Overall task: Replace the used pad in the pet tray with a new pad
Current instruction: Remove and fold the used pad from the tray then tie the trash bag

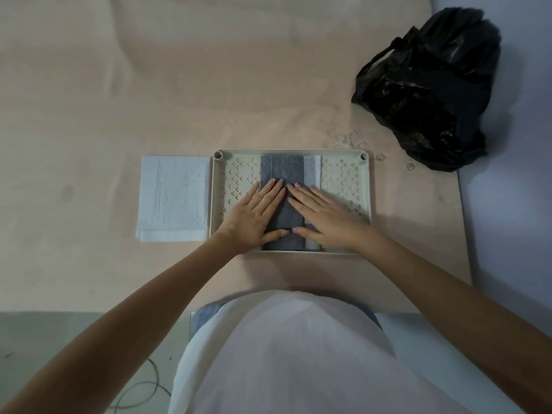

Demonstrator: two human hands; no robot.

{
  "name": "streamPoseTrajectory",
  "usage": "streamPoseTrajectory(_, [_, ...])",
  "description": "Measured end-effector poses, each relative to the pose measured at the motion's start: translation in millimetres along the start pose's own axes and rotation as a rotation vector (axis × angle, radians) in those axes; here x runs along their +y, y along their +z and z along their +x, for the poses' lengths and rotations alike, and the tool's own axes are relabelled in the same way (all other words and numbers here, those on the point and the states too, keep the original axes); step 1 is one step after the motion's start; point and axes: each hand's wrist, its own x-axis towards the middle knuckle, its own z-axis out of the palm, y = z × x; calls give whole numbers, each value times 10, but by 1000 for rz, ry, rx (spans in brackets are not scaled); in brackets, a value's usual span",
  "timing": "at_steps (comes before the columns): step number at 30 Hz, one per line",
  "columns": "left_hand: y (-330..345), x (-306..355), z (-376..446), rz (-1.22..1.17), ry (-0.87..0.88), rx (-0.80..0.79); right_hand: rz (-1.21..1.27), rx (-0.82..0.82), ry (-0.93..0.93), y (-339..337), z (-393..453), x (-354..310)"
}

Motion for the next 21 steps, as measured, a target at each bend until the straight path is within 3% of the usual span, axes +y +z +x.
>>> streamPoseTrajectory(2, [-72,-22,-37,-164,-52,108,271,202,150,-74,-88,14])
streamPoseTrajectory(4, [-135,-49,-42,-360,-261,223,436,434,386,-126,-111,53])
streamPoseTrajectory(5, [-164,-70,-20,-477,-392,244,511,469,521,-157,-89,82])
streamPoseTrajectory(9, [-285,-189,160,-891,-743,107,981,259,893,-288,120,183])
streamPoseTrajectory(13, [-357,-237,328,-1140,-817,-4,1078,226,941,-339,267,176])
streamPoseTrajectory(21, [-421,-229,431,-1166,-816,-176,1108,7,936,-359,279,159])
